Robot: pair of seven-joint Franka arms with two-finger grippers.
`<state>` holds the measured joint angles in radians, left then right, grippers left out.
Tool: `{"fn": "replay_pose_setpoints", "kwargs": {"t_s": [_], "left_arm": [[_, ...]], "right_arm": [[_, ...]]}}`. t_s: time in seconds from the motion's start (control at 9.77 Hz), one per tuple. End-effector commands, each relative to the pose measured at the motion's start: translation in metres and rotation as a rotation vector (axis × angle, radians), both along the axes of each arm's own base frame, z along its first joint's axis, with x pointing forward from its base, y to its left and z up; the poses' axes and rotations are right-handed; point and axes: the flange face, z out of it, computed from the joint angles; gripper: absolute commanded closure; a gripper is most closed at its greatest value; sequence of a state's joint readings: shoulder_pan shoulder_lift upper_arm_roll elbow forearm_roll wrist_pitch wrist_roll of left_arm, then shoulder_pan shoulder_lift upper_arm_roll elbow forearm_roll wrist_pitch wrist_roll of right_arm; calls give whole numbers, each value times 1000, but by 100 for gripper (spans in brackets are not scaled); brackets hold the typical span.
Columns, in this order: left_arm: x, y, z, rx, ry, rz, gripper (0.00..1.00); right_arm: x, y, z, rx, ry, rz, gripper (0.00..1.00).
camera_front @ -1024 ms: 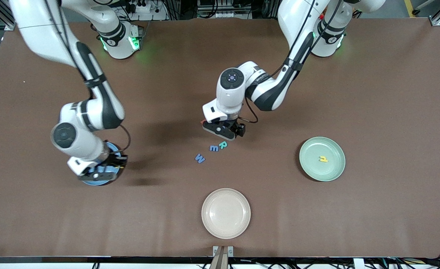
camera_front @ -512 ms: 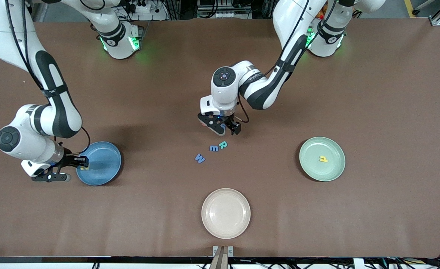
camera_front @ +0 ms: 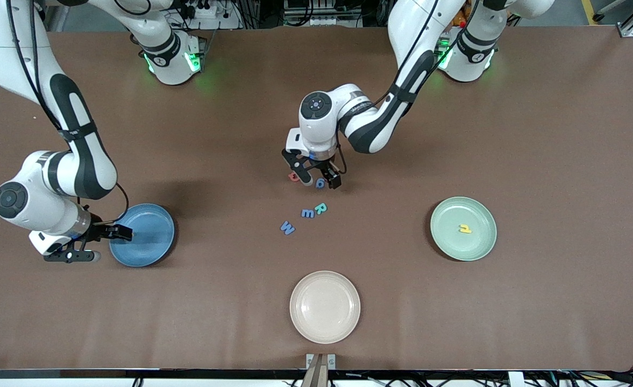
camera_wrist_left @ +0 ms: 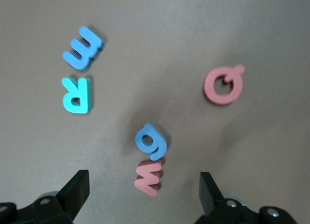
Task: Sort uppercase to blue plate, lowercase to green plate
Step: 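Release the H onto the blue plate while the left gripper moves over the pink m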
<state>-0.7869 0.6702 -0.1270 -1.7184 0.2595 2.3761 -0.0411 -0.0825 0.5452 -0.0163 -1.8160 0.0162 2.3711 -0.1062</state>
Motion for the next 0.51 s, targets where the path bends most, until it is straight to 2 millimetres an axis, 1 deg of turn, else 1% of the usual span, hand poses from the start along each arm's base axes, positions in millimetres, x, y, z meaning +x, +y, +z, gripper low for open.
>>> {"fn": "replay_pose_setpoints", "kwargs": {"t_s": [0.0,0.1,0.31,0.41], "left_arm": [[-1,5,-6,31,-9,-69,0],[-1,6,-9,29,-9,-70,0],[-3,6,-25,4,-28,-91,0],[-2,7,-27,-16,-34,-85,0]], "right_arm": [[5,6,-5,8,-1,-6,0],[5,14,-5,9,2,4,0],[5,27,-6,10,8,16,0],[5,30,-6,9,11,6,0]]}}
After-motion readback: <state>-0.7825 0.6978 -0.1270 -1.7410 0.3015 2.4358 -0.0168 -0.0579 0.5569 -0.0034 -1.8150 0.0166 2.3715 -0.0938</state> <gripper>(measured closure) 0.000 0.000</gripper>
